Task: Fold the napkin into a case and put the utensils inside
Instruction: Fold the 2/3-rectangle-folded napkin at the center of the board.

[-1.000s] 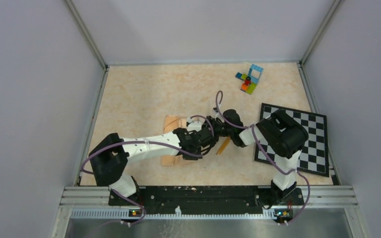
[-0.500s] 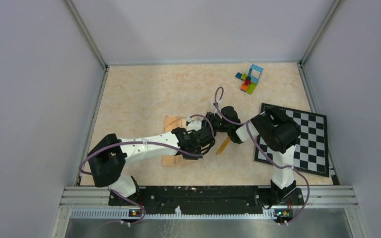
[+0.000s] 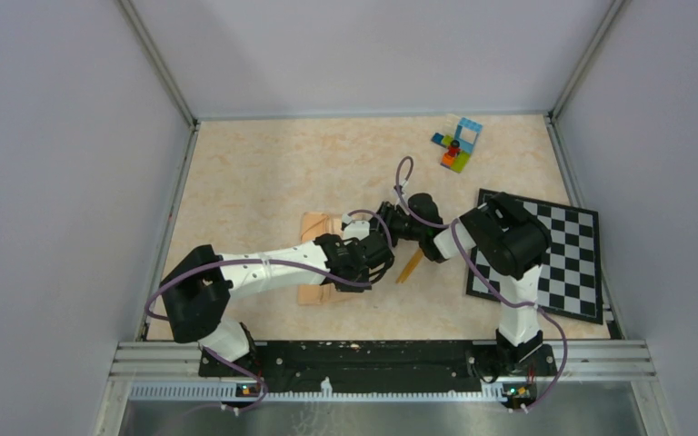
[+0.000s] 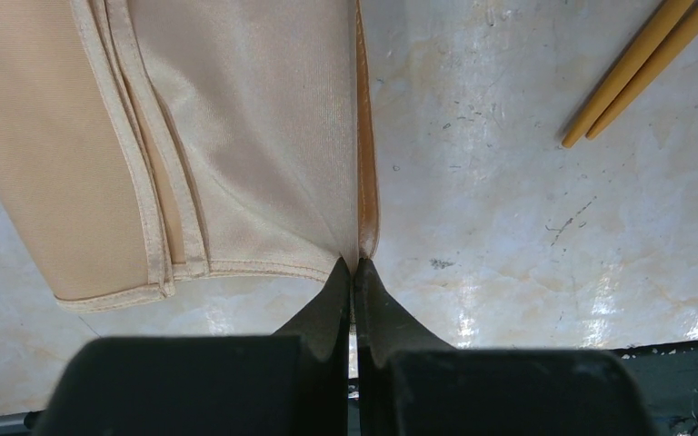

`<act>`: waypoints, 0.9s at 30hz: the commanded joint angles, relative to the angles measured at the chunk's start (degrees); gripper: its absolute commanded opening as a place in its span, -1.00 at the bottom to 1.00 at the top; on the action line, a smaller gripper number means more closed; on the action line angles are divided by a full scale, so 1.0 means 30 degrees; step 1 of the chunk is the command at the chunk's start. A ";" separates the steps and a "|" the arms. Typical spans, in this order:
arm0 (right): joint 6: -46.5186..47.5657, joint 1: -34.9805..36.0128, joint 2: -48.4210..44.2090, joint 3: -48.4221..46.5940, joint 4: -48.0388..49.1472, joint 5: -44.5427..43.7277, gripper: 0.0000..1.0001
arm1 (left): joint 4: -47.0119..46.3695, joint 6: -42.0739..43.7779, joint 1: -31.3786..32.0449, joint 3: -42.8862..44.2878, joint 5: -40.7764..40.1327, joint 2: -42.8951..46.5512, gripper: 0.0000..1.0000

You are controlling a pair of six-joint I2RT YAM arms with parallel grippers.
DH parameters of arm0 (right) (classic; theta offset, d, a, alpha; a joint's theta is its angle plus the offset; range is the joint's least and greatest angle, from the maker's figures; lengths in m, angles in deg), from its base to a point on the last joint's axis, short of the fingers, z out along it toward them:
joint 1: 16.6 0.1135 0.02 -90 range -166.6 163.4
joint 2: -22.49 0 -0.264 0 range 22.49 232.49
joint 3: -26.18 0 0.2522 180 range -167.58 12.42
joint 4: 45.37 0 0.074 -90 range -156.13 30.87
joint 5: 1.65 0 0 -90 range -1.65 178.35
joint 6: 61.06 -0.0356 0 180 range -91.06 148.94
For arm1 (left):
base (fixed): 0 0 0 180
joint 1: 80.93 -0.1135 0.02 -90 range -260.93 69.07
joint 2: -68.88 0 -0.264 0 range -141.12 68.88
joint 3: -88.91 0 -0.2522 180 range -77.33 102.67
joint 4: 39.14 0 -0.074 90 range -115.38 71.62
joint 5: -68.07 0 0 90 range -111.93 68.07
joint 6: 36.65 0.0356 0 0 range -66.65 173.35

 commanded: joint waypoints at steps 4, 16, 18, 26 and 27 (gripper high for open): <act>0.0042 -0.0153 0.0360 -0.0053 0.2662 0.0057 -0.52 | -0.0977 0.0249 -0.0048 -0.0357 0.0619 0.0478 -1.00; 0.3751 -0.0562 0.0658 -0.2078 -0.0967 0.0723 -1.00 | -1.1350 0.2720 -0.4952 -0.5217 1.0449 0.5040 0.03; 0.4243 -0.0569 0.0656 -0.2378 -0.1782 0.0645 -1.00 | -1.1399 0.3030 -0.7119 -0.5679 1.1057 0.6567 0.07; 0.6276 -0.0485 0.0038 -0.3532 -0.4895 -0.0056 -1.00 | -1.4828 0.3816 -1.4526 -0.6600 1.2800 0.5295 -0.72; 0.6548 -0.0456 -0.0071 -0.3692 -0.5339 -0.0233 -1.00 | -1.5619 0.3886 -1.4994 -0.6610 1.3093 0.4666 -0.78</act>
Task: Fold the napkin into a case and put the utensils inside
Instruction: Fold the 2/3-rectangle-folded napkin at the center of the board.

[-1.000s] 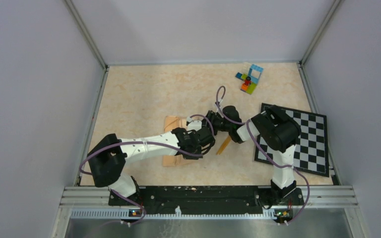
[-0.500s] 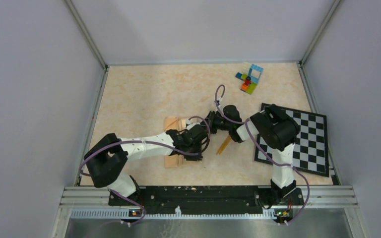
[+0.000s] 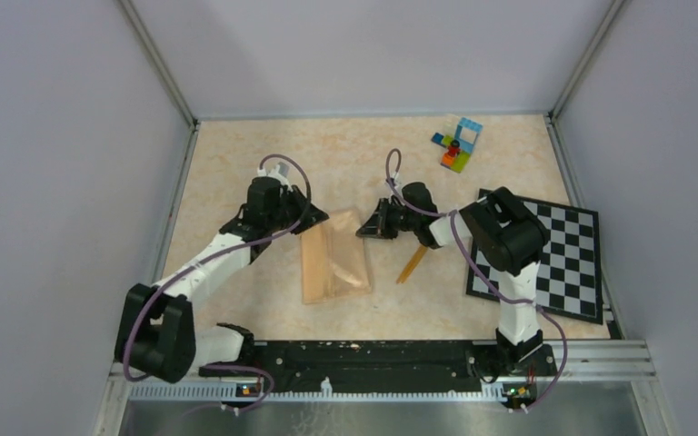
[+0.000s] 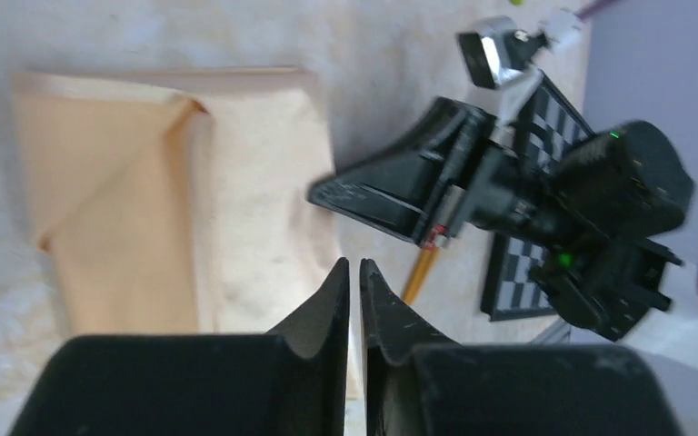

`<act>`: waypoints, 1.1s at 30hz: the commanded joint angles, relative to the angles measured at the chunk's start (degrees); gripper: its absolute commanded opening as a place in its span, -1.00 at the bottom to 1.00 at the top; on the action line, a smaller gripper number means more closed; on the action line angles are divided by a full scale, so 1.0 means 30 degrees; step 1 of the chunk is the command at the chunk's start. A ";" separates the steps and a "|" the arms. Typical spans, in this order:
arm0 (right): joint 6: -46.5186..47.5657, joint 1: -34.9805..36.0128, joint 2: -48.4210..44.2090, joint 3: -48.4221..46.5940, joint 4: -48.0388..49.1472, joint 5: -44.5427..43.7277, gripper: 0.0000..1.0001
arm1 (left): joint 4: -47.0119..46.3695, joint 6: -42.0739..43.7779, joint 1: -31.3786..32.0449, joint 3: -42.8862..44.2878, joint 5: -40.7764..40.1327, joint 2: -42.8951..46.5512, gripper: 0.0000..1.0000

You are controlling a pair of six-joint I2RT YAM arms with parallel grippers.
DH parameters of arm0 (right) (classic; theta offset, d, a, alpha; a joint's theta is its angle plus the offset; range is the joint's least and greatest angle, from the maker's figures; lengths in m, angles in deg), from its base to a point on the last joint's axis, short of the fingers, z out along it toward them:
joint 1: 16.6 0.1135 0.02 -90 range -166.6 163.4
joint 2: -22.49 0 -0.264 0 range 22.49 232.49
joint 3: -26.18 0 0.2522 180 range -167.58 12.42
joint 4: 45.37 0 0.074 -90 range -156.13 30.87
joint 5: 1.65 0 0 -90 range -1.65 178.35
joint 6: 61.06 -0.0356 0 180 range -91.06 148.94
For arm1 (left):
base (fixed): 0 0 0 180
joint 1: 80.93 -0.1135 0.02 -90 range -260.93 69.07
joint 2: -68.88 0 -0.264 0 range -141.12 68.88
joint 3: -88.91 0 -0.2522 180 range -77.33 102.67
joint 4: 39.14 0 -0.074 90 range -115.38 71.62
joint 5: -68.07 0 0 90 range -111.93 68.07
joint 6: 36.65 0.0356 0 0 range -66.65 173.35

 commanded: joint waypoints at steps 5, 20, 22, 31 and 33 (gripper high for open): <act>0.2929 0.0120 -0.1117 -0.2104 -0.3623 -0.1059 -1.00 | -0.5190 0.1149 -0.2590 -0.0373 0.1612 -0.5074 -1.00; 0.6473 0.2944 -0.1820 -0.7530 -1.1581 -0.6599 -1.00 | -0.8319 0.0157 -0.2817 -0.0807 0.0353 -0.9667 -1.00; 0.6610 0.3670 -0.1616 -0.8584 -1.2773 -0.7640 -1.00 | -0.8560 -0.0086 -0.2830 -0.1103 0.0176 -0.9784 -1.00; 0.4714 0.5383 0.0110 -0.9618 -1.0596 -0.7382 -1.00 | -1.0095 -0.1726 -0.2814 -0.2766 -0.0020 -0.8842 -1.00; 0.4493 0.5412 0.0347 -0.9624 -0.9899 -0.6655 -1.00 | -1.0015 -0.1728 -0.2821 -0.2789 0.0178 -0.8444 -1.00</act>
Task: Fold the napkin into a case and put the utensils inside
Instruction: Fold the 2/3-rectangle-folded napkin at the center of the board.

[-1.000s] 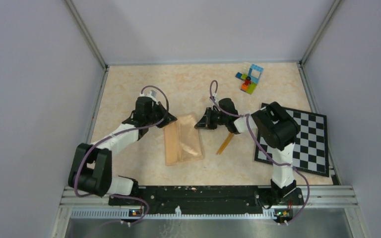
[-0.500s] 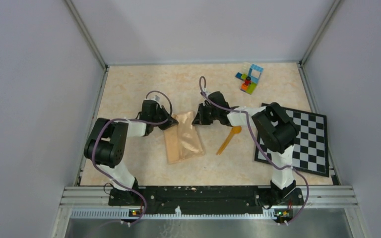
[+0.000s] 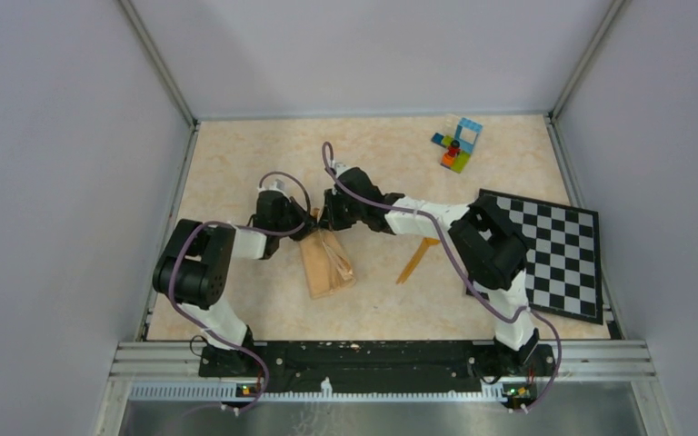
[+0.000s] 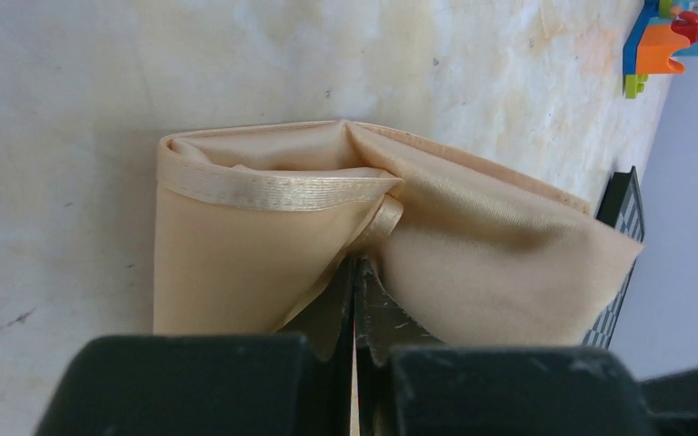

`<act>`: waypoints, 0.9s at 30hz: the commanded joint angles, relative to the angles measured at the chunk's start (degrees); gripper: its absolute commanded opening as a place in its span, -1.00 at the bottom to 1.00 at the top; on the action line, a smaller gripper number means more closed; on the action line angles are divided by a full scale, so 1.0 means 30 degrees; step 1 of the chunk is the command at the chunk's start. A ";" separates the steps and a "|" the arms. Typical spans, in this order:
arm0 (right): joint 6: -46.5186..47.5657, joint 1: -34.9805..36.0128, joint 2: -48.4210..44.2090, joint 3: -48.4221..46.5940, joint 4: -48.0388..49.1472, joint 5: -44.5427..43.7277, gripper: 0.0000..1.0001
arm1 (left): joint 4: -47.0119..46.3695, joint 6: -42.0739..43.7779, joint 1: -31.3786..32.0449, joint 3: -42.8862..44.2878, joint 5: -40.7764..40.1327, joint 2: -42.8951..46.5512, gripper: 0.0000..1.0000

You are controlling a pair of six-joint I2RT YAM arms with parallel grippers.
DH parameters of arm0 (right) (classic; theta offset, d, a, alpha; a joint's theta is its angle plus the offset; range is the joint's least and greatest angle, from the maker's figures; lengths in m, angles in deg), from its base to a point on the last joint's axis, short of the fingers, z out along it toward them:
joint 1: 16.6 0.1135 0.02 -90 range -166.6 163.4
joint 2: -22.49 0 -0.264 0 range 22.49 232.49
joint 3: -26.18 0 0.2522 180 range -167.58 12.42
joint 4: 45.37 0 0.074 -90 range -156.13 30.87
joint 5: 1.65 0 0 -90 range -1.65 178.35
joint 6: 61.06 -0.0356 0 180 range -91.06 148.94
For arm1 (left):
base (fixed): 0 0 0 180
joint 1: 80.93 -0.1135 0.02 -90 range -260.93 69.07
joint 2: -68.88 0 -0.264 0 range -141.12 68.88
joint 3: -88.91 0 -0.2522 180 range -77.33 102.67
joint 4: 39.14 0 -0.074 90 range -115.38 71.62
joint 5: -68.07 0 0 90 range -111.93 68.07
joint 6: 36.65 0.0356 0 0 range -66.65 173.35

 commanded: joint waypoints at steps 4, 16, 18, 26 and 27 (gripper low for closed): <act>-0.2028 -0.0095 0.1206 -0.0017 0.3368 0.2445 -1.00 | 0.0458 -0.0169 -0.0093 -0.0639 -0.0002 0.1469 -0.93; -0.1916 -0.0371 0.0538 0.0975 0.3580 0.2087 -1.00 | 0.5181 0.0894 -0.2097 -0.0665 0.2340 0.6474 -0.48; -0.1688 -0.0366 0.0484 0.0855 0.3289 0.1998 -1.00 | 0.5905 0.1194 -0.2690 -0.1140 0.2059 0.7319 -0.49; -0.0569 0.0236 0.1077 -0.0814 0.0501 0.0269 -1.00 | 0.3014 0.0851 -0.3554 -0.3380 0.3485 0.5658 -0.67; -0.0498 0.0361 0.1275 -0.1177 0.0180 0.0098 -1.00 | 0.2760 0.0770 -0.3560 -0.3547 0.3504 0.5420 -0.67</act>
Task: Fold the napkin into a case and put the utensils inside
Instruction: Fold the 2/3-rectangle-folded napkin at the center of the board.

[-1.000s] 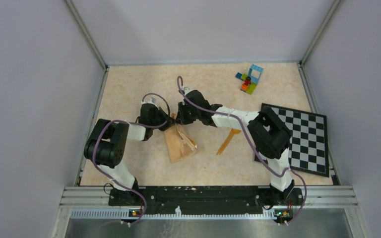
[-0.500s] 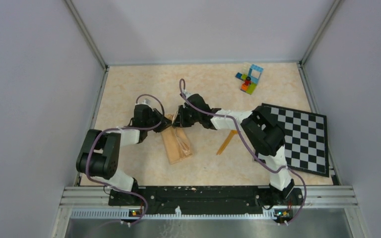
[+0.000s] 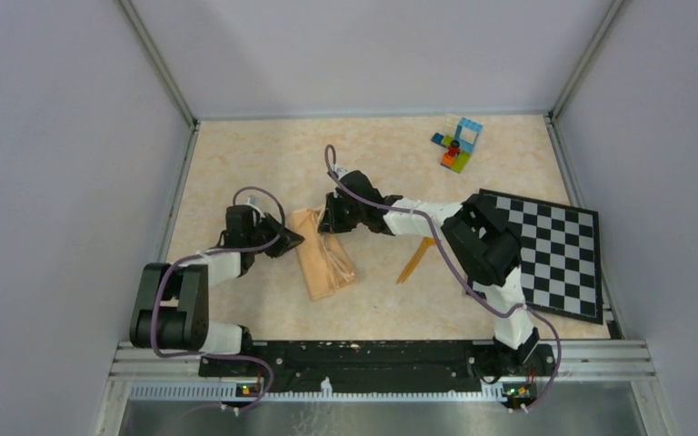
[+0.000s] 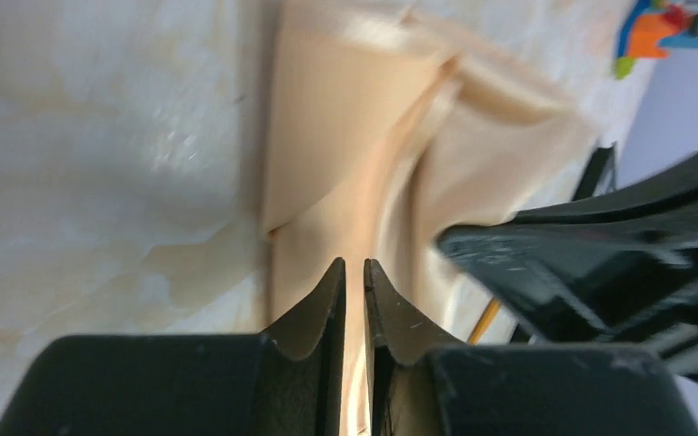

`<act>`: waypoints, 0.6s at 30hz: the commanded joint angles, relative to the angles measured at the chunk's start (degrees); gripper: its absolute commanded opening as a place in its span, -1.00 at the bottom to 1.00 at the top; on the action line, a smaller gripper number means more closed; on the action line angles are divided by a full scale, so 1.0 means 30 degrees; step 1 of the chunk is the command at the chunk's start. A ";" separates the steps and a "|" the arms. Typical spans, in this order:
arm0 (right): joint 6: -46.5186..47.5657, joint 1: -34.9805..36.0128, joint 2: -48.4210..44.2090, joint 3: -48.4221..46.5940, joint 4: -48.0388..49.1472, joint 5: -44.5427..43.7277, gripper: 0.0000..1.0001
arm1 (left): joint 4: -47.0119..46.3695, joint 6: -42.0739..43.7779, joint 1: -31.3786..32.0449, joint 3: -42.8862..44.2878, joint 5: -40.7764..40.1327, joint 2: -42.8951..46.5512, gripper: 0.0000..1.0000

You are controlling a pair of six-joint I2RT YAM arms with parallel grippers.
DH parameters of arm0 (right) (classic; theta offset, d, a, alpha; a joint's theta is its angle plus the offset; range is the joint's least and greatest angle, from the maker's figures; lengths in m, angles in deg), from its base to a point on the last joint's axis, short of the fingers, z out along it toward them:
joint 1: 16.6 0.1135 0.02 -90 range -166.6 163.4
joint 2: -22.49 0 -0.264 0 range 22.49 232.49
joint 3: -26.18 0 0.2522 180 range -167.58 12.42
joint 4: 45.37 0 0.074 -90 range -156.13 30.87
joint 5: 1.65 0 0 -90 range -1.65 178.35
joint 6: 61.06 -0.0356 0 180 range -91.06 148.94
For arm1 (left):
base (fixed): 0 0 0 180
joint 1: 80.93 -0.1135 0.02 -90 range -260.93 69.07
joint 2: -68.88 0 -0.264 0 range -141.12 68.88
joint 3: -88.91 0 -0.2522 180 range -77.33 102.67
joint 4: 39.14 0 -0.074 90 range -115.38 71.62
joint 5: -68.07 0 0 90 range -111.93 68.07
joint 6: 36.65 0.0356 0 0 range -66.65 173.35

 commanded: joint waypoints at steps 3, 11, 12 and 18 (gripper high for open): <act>0.0850 0.0970 0.0463 -0.2309 -0.1640 -0.1571 -1.00 | -0.1989 -0.0014 0.0025 -0.1261 0.0607 -0.1032 -0.71; 0.0332 0.1852 0.1859 -0.4131 -0.2617 -0.1633 -1.00 | -0.2480 0.0134 0.0045 -0.2028 0.0081 -0.1052 -0.80; 0.0242 0.1979 0.2009 -0.4356 -0.2669 -0.1611 -1.00 | -0.2589 0.0107 0.0045 -0.2116 0.0031 -0.1140 -0.81; -0.1316 0.2159 0.2249 -0.4269 -0.1835 -0.1362 -1.00 | -0.2461 0.0400 0.0045 -0.2100 -0.0005 -0.1118 -0.80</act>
